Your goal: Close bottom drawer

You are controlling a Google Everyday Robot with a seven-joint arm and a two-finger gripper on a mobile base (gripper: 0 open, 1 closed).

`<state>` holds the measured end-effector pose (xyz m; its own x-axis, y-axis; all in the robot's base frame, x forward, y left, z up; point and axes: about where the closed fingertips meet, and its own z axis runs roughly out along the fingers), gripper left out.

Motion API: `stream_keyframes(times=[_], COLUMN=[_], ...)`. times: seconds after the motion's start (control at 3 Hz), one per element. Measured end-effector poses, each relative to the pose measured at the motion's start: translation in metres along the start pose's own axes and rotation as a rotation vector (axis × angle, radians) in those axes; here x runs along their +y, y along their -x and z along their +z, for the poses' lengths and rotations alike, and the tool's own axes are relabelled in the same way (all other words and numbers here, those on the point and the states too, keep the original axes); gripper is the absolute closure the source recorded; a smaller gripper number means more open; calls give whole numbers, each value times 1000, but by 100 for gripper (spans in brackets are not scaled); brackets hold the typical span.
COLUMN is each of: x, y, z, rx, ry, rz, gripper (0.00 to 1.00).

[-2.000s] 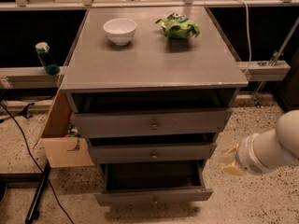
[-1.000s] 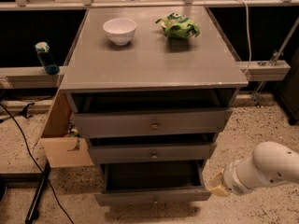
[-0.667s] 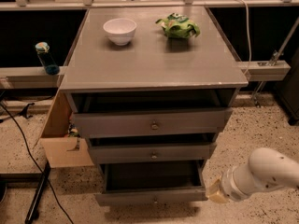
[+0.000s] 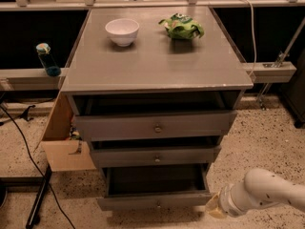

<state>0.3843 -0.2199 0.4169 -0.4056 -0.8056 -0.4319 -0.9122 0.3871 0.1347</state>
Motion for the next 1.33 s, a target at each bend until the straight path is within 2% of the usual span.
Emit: stream_keyframes(times=[0.33, 0.67, 1.0, 1.33], x=[-11, -14, -15, -24], y=[-19, -51, -54, -66], z=[44, 107, 110, 130], rx=[-33, -26, -26, -37], ry=[-22, 22, 18, 8], rz=[-29, -1, 0, -7], gripper=[100, 100, 100, 100])
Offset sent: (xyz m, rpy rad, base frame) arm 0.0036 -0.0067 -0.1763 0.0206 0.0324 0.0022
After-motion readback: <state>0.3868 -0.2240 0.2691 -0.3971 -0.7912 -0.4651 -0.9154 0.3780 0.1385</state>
